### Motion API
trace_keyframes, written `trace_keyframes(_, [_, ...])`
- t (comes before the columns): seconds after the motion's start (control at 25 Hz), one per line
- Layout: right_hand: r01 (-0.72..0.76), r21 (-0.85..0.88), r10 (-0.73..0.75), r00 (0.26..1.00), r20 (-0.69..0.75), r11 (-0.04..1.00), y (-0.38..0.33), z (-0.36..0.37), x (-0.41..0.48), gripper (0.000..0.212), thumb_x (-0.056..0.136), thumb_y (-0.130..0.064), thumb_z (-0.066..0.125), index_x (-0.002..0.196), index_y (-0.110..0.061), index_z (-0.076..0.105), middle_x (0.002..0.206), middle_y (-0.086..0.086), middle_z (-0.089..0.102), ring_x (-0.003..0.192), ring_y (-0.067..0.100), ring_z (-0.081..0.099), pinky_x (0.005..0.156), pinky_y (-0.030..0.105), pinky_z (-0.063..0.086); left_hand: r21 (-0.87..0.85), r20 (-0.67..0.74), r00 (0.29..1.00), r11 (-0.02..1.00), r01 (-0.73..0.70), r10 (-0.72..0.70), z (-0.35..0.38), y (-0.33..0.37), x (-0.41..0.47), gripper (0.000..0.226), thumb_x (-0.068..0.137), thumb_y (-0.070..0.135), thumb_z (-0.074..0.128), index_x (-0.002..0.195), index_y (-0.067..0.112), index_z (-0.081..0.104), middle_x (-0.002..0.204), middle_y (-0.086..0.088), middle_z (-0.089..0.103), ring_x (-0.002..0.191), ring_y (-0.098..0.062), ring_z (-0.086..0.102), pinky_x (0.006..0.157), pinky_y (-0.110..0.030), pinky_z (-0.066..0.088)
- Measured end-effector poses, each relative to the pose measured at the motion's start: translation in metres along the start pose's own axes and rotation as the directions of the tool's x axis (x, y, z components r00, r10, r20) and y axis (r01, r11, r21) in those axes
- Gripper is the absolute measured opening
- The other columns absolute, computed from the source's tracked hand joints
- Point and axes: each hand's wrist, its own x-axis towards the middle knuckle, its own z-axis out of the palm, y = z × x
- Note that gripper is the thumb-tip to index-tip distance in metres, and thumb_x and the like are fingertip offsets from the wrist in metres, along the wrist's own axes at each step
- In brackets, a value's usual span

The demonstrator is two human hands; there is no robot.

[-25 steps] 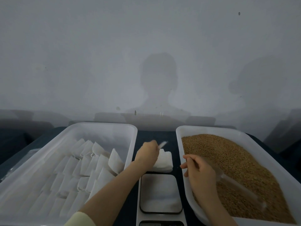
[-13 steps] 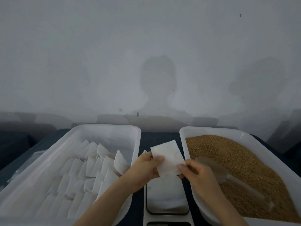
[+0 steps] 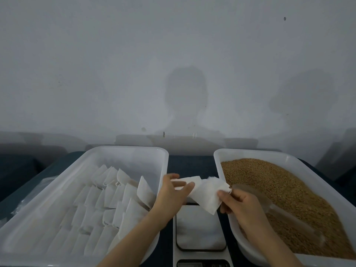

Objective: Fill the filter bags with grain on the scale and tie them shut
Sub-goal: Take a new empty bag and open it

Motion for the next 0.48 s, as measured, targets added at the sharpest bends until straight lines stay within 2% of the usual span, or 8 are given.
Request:
trace_keyframes(0.04, [0.012, -0.023, -0.012, 1.000, 0.004, 1.000, 0.000, 0.001, -0.001, 0.026, 0.082, -0.030, 0.066, 0.063, -0.012, 0.066, 0.054, 0.003, 0.065, 0.047, 0.004, 0.057, 0.049, 0.009, 0.042, 0.167, -0.045, 0.991, 0.979, -0.118, 0.127, -0.001, -0.001, 0.000, 0.033, 0.088, 0.032, 0.067, 0.110, 0.031, 0.043, 0.106, 0.009, 0.058, 0.087, -0.007, 0.060, 0.069, -0.015, 0.053])
trace_keyframes(0.08, [0.026, -0.055, -0.026, 1.000, 0.013, 0.998, -0.001, 0.003, -0.001, 0.030, 0.078, -0.036, 0.066, 0.063, -0.010, 0.065, 0.053, 0.003, 0.064, 0.046, 0.004, 0.057, 0.048, 0.009, 0.042, 0.267, -0.019, 0.970, 0.936, -0.228, 0.241, -0.001, -0.002, -0.002, 0.027, 0.088, 0.036, 0.066, 0.105, 0.034, 0.046, 0.098, 0.014, 0.058, 0.084, -0.004, 0.059, 0.067, -0.012, 0.050])
trace_keyframes(0.12, [0.042, -0.087, -0.040, 0.999, 0.024, 0.995, -0.002, 0.004, -0.002, 0.035, 0.074, -0.043, 0.065, 0.065, -0.009, 0.064, 0.053, 0.003, 0.064, 0.045, 0.006, 0.057, 0.047, 0.010, 0.042, 0.304, 0.070, 0.951, 0.902, -0.307, 0.300, 0.000, -0.003, -0.003, 0.018, 0.088, 0.039, 0.065, 0.099, 0.036, 0.050, 0.091, 0.015, 0.060, 0.083, -0.003, 0.059, 0.069, -0.012, 0.050])
trace_keyframes(0.2, [0.072, -0.139, -0.068, 0.997, 0.034, 0.988, -0.003, 0.005, -0.002, 0.044, 0.067, -0.052, 0.063, 0.065, -0.008, 0.062, 0.053, 0.004, 0.064, 0.044, 0.008, 0.056, 0.047, 0.013, 0.043, 0.269, 0.275, 0.907, 0.880, -0.391, 0.319, 0.005, -0.005, -0.008, 0.010, 0.086, 0.040, 0.066, 0.090, 0.037, 0.057, 0.085, 0.019, 0.063, 0.081, 0.001, 0.061, 0.071, -0.014, 0.049])
trace_keyframes(0.28, [0.105, -0.173, -0.102, 0.994, 0.026, 0.979, -0.002, 0.007, -0.002, 0.051, 0.064, -0.055, 0.065, 0.062, -0.005, 0.057, 0.049, 0.004, 0.061, 0.041, 0.008, 0.054, 0.044, 0.013, 0.041, 0.230, 0.385, 0.872, 0.883, -0.408, 0.303, 0.008, -0.007, -0.011, 0.014, 0.082, 0.040, 0.071, 0.088, 0.035, 0.060, 0.083, 0.022, 0.064, 0.079, 0.002, 0.061, 0.070, -0.011, 0.046])
trace_keyframes(0.4, [0.130, -0.200, -0.125, 0.991, 0.040, 0.971, -0.002, 0.010, -0.001, 0.057, 0.060, -0.057, 0.067, 0.060, -0.003, 0.050, 0.046, -0.001, 0.053, 0.039, 0.005, 0.050, 0.041, 0.013, 0.039, 0.238, 0.440, 0.860, 0.890, -0.388, 0.258, 0.011, -0.011, -0.012, 0.020, 0.078, 0.042, 0.075, 0.092, 0.033, 0.064, 0.086, 0.017, 0.067, 0.081, 0.000, 0.064, 0.074, -0.014, 0.049])
trace_keyframes(0.48, [0.146, -0.232, -0.131, 0.988, 0.079, 0.962, -0.003, 0.010, -0.001, 0.055, 0.062, -0.058, 0.062, 0.060, -0.004, 0.052, 0.045, -0.005, 0.053, 0.040, 0.004, 0.050, 0.043, 0.013, 0.039, 0.274, 0.439, 0.867, 0.883, -0.380, 0.237, 0.012, -0.013, -0.011, 0.015, 0.080, 0.040, 0.074, 0.090, 0.033, 0.065, 0.084, 0.016, 0.068, 0.080, 0.001, 0.065, 0.074, -0.015, 0.050])
